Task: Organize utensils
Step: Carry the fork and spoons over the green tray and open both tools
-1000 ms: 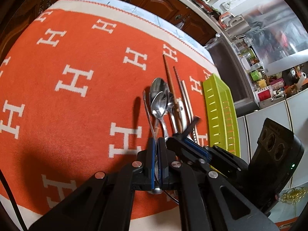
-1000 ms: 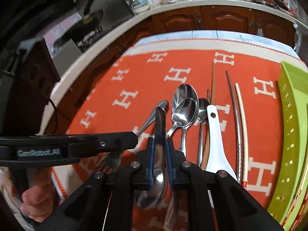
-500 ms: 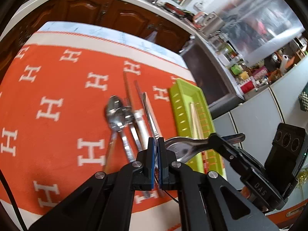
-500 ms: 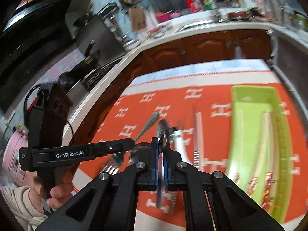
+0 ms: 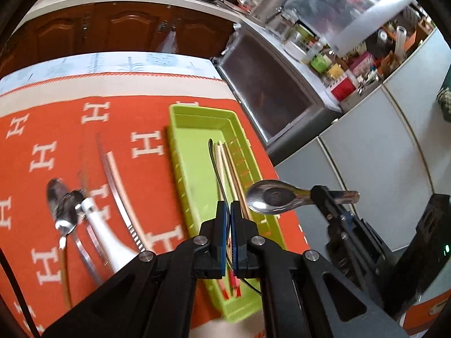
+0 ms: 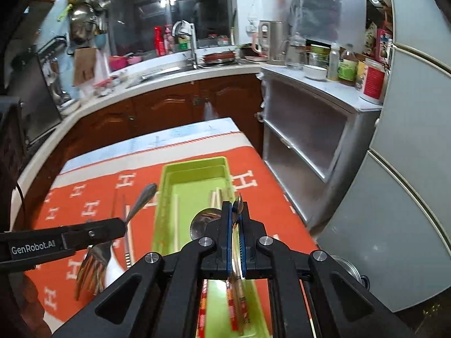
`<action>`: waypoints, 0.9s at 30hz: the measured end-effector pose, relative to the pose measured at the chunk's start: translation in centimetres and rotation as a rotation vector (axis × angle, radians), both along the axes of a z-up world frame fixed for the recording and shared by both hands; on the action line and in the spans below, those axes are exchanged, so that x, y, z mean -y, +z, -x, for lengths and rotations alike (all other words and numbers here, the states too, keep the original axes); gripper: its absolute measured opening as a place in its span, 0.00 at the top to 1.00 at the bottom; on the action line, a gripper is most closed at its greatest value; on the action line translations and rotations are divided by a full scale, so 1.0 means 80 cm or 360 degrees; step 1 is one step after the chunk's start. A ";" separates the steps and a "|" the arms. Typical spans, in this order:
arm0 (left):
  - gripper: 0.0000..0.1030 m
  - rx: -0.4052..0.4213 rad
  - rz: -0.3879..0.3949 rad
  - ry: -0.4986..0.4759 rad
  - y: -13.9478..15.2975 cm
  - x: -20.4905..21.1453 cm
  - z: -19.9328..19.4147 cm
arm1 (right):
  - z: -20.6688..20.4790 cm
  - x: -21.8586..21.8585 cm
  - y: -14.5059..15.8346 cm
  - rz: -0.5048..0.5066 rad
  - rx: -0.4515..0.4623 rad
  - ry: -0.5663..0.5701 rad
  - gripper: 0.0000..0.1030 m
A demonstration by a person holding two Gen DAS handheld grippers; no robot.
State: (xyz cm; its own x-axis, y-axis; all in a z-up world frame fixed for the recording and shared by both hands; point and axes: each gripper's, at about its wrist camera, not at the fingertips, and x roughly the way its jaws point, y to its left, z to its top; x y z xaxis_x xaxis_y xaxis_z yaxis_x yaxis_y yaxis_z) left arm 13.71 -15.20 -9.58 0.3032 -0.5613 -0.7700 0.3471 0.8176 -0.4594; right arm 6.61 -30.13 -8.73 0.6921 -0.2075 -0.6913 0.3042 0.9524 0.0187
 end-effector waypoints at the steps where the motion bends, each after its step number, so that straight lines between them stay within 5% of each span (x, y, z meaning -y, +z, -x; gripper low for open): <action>1: 1.00 -0.0003 -0.0018 -0.0010 -0.003 0.009 -0.003 | -0.004 0.003 -0.006 0.0011 -0.0007 -0.0015 0.96; 6: 0.99 -0.0070 -0.0122 -0.0050 -0.033 0.044 -0.015 | -0.039 0.011 -0.049 0.0002 -0.0134 0.0043 0.95; 12: 0.95 -0.0072 -0.0181 -0.0117 -0.038 0.042 0.001 | -0.050 0.010 -0.086 -0.0065 -0.0231 0.0154 0.68; 14: 0.89 -0.0059 -0.0196 -0.0120 -0.033 0.039 0.008 | -0.043 0.011 -0.088 -0.0109 -0.0222 0.0194 0.67; 18: 0.56 -0.0028 -0.0217 -0.0095 -0.021 0.017 0.022 | -0.026 -0.004 -0.080 -0.0112 -0.0209 0.0271 0.68; 23: 0.52 -0.0002 -0.0315 -0.0014 -0.009 -0.019 0.036 | -0.003 -0.023 -0.060 -0.0192 -0.0189 0.0341 0.68; 27: 0.38 -0.0059 -0.0335 0.0056 -0.003 -0.061 0.037 | 0.012 -0.046 -0.034 -0.0214 -0.0172 0.0421 0.68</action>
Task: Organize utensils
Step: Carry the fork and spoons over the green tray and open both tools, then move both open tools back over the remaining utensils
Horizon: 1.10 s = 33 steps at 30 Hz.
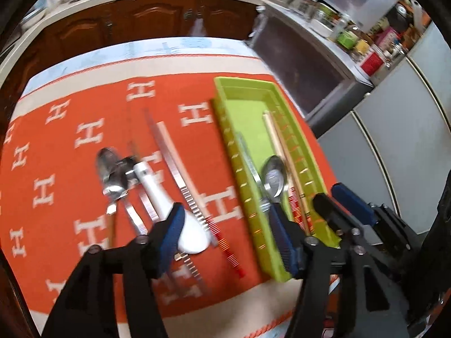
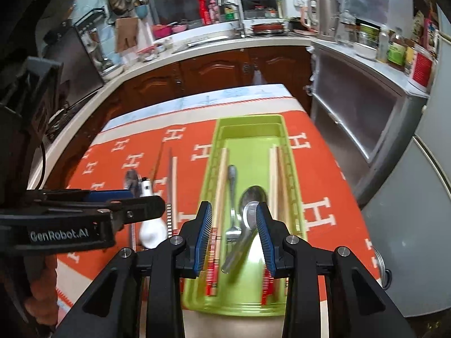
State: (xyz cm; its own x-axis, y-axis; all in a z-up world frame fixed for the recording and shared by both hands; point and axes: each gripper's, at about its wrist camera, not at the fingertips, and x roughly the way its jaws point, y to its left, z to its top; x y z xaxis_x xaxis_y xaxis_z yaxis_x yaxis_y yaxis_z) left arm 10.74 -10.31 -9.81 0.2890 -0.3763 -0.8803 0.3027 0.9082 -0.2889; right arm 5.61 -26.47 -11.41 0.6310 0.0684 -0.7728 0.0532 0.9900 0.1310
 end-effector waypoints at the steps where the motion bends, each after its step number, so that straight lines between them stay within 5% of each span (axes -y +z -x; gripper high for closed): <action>1: 0.38 -0.0007 0.0001 0.0014 0.002 -0.009 0.000 | 0.001 -0.006 0.005 -0.0005 0.0005 0.0021 0.68; 15: 0.39 0.0040 -0.0086 0.0267 -0.012 -0.127 -0.007 | -0.009 -0.092 0.028 -0.0138 -0.0014 0.0291 0.72; 28: 0.79 -0.0021 -0.0223 0.0084 -0.082 -0.110 -0.022 | -0.022 -0.162 -0.035 -0.0180 -0.0169 0.0481 0.77; 33: 0.80 -0.0051 -0.0251 0.0063 -0.102 -0.106 -0.033 | -0.032 -0.166 -0.055 -0.0206 -0.0219 0.0473 0.78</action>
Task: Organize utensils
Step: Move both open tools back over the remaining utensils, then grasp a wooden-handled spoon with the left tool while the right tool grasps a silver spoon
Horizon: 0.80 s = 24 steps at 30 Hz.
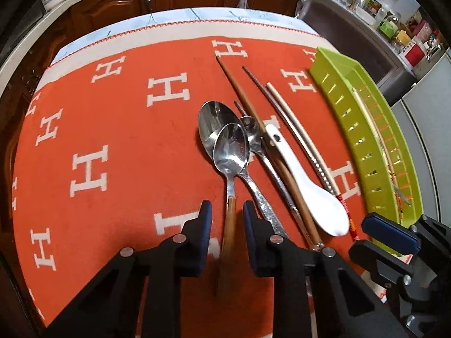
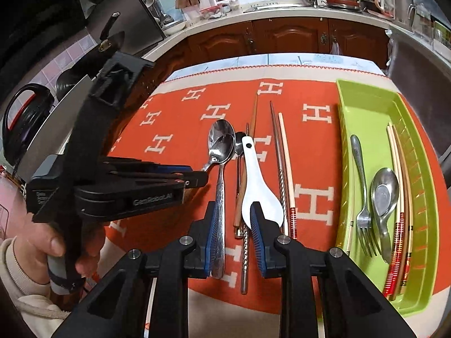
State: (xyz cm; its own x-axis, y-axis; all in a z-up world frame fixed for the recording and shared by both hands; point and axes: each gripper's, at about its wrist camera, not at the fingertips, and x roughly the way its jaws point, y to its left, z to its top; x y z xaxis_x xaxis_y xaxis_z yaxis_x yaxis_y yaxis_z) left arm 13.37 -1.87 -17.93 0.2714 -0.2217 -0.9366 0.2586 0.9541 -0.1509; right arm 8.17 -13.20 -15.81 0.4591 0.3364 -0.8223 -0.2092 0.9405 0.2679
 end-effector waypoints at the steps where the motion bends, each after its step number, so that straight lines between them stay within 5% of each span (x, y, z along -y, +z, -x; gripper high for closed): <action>1: 0.80 -0.0006 -0.0003 -0.0007 -0.003 0.001 -0.001 | -0.002 0.000 -0.002 0.0000 -0.0003 0.0001 0.78; 6: 0.80 0.0059 -0.0030 -0.0053 -0.008 0.011 0.000 | -0.005 -0.002 -0.007 -0.0004 -0.0004 0.0017 0.79; 9: 0.95 0.0073 -0.0027 -0.0073 -0.010 0.017 -0.003 | -0.008 -0.006 -0.010 -0.0004 -0.0003 0.0031 0.79; 24: 0.96 0.0122 0.0189 0.0125 0.029 -0.042 0.017 | -0.053 -0.025 -0.028 -0.0076 -0.0098 0.0112 0.83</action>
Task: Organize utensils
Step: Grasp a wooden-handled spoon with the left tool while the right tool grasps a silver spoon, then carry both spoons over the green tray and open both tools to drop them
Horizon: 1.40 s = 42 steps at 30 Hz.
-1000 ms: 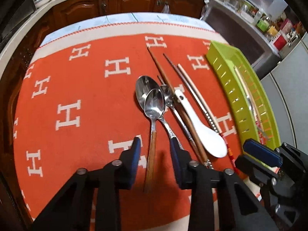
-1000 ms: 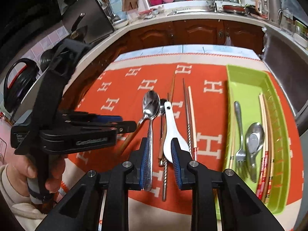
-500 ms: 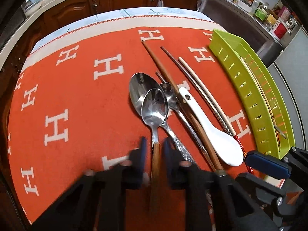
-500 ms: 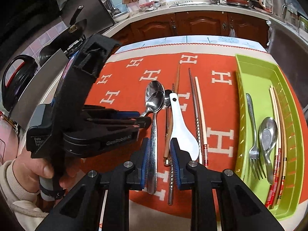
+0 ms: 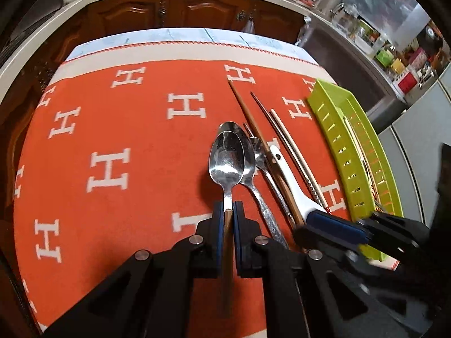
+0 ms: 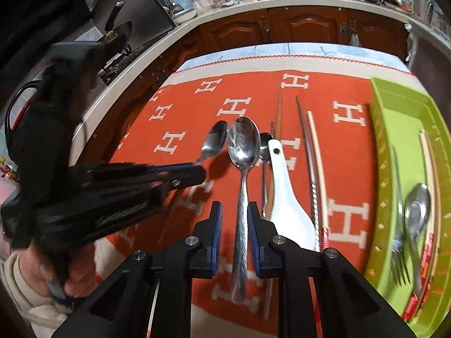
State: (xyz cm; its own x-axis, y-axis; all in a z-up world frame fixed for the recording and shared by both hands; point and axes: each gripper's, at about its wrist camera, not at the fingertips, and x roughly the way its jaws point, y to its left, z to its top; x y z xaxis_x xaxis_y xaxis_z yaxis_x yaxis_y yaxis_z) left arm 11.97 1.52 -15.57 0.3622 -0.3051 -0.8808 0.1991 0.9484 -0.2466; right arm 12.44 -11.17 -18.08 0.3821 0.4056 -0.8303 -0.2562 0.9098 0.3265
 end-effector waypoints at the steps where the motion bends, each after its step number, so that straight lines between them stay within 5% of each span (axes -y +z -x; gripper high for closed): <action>1: 0.96 -0.0004 0.0008 0.0011 0.000 -0.003 0.001 | -0.006 -0.004 -0.004 0.0002 -0.0011 0.0007 0.85; 10: 0.96 -0.0056 0.0088 0.0116 -0.007 -0.044 0.008 | -0.052 -0.045 -0.049 0.0270 -0.0090 0.0036 0.89; 18: 0.96 -0.0080 0.0131 0.0168 -0.013 -0.065 0.013 | -0.047 -0.093 -0.052 0.0654 0.0053 0.0110 0.92; 31: 0.96 -0.0013 0.0122 0.0131 0.022 -0.051 0.030 | -0.004 -0.011 -0.011 -0.0099 -0.0059 -0.0089 0.93; 42: 0.96 0.0024 0.0127 -0.0061 0.068 0.037 0.035 | 0.053 0.096 0.065 -0.0365 0.0096 -0.0328 0.93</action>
